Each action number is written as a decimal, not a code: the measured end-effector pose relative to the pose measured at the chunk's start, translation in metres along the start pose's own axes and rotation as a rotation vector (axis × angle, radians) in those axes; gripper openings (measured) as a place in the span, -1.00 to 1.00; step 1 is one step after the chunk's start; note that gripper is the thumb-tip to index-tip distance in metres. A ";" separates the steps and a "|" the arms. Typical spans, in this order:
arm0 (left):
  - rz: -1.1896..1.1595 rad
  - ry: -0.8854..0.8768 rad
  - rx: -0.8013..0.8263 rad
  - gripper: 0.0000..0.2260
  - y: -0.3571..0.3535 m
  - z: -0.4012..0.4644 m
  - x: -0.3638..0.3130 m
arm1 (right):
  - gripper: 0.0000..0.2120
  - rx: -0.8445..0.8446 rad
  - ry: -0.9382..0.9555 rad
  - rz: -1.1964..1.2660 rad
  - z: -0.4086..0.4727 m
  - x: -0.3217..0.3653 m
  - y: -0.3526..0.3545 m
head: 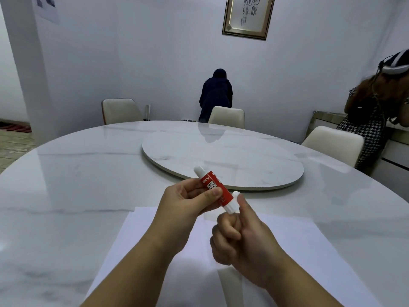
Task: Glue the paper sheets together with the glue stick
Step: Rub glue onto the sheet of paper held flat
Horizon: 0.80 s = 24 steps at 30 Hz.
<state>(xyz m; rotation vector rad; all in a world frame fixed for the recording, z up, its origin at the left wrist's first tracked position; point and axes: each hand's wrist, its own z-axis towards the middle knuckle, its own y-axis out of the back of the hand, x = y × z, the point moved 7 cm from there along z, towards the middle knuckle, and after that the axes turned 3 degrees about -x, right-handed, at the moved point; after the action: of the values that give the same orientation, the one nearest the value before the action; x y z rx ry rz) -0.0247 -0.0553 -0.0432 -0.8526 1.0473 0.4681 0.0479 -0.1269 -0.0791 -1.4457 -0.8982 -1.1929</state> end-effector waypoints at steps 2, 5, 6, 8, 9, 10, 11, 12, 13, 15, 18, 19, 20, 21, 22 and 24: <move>0.003 -0.013 -0.025 -0.74 0.003 0.001 -0.001 | -0.33 -0.125 0.099 -0.286 0.000 0.002 0.012; 0.006 -0.019 -0.050 -0.73 0.005 0.003 -0.001 | -0.73 -0.323 0.393 -0.756 -0.005 0.022 0.020; 0.001 -0.016 -0.043 -0.73 0.004 0.002 0.000 | -0.78 -0.335 0.419 -0.802 -0.005 0.023 0.021; -0.007 -0.010 -0.019 -0.75 0.001 0.002 0.001 | -0.70 -0.325 0.423 -0.798 -0.005 0.024 0.020; -0.007 -0.013 -0.013 -0.75 0.001 0.002 0.002 | -0.64 -0.319 0.398 -0.758 -0.005 0.022 0.020; -0.008 -0.012 -0.010 -0.76 0.001 0.002 0.002 | -0.58 -0.303 0.357 -0.681 -0.004 0.020 0.020; -0.001 -0.017 -0.015 -0.76 0.001 0.002 0.002 | -0.54 -0.288 0.313 -0.583 -0.003 0.017 0.019; 0.022 -0.022 -0.031 -0.76 0.002 0.002 0.002 | -0.54 -0.281 0.269 -0.484 -0.002 0.014 0.018; 0.072 -0.031 -0.053 -0.77 0.003 0.001 0.002 | -0.57 -0.289 0.240 -0.391 0.000 0.012 0.018; 0.214 -0.057 -0.087 -0.81 0.003 0.001 0.002 | -0.64 -0.339 0.204 -0.204 0.004 0.007 0.023; 0.550 -0.048 -0.133 -0.63 0.011 0.007 0.000 | -0.77 -0.423 0.197 0.114 0.006 0.010 0.036; 0.727 0.007 -0.157 -0.49 0.018 0.008 -0.001 | -0.80 -0.463 0.206 0.220 0.005 0.013 0.044; 0.941 0.109 -0.164 -0.34 0.024 0.005 -0.001 | -0.82 -0.502 0.222 0.300 0.003 0.017 0.054; 1.167 0.222 -0.144 -0.21 0.030 -0.002 0.002 | -0.82 -0.537 0.242 0.341 0.001 0.021 0.064; 1.363 0.325 -0.093 -0.11 0.034 -0.011 0.008 | -0.80 -0.565 0.259 0.361 -0.001 0.025 0.073; 1.605 0.456 0.053 0.02 0.035 -0.033 0.025 | -0.76 -0.612 0.268 0.397 -0.004 0.028 0.088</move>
<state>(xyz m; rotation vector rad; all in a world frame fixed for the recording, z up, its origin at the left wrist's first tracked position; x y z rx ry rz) -0.0568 -0.0617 -0.0864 0.1460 2.0493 1.5980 0.1366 -0.1501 -0.0733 -1.7764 -0.0373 -1.3678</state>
